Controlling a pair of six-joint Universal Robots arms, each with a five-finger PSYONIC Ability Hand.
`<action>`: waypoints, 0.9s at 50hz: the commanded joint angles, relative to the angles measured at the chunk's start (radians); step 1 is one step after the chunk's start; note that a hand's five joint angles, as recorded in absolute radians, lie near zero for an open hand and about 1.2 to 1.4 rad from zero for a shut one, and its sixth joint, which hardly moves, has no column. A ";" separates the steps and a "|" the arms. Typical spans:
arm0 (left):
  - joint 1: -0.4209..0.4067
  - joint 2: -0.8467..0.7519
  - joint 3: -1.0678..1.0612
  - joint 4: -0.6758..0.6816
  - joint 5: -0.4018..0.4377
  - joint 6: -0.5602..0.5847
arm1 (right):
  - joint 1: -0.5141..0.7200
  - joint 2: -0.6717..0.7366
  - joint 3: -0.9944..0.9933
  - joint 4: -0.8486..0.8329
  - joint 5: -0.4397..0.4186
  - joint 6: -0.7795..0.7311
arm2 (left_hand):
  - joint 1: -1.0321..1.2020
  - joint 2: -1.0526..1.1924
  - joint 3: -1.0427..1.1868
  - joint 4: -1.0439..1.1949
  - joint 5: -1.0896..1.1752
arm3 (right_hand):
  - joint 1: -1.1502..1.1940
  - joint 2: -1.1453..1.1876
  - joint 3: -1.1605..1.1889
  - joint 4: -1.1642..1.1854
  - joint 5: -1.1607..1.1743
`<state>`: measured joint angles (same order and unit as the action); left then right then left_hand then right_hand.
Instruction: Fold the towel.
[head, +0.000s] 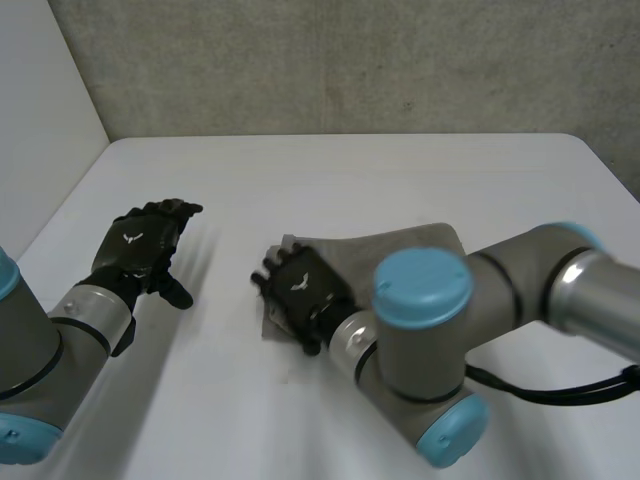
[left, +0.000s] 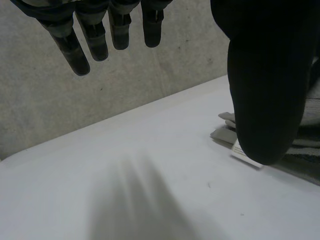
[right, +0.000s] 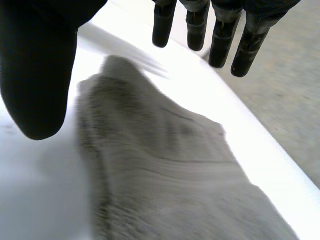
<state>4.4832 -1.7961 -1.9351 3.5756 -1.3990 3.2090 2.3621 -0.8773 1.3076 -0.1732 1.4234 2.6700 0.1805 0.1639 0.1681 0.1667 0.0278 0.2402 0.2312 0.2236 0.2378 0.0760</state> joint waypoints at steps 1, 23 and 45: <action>-0.016 0.003 0.002 0.000 -0.002 0.000 | -0.205 -0.182 0.116 0.017 0.057 0.160 | -0.006 0.011 0.006 0.008 -0.028 | -0.066 -0.057 -0.049 -0.063 -0.076; -0.291 -0.072 0.206 -0.015 -0.070 -0.005 | -0.557 -0.218 0.492 -0.135 0.005 0.076 | -0.006 0.011 0.006 0.008 -0.028 | 1.049 1.058 1.065 1.051 1.038; -0.246 -0.011 0.203 -0.083 -0.153 -0.058 | -0.212 -0.151 0.095 -0.117 -0.009 0.287 | -0.006 0.011 0.006 0.008 -0.028 | 1.156 1.165 1.173 1.158 1.146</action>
<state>4.2105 -1.8289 -1.7401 3.5238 -1.5127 3.1916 1.9672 -1.0941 1.5630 -0.3181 1.4329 2.8422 0.1804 0.1639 0.1681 0.1667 0.0277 1.3251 1.1835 1.1884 1.1920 0.9790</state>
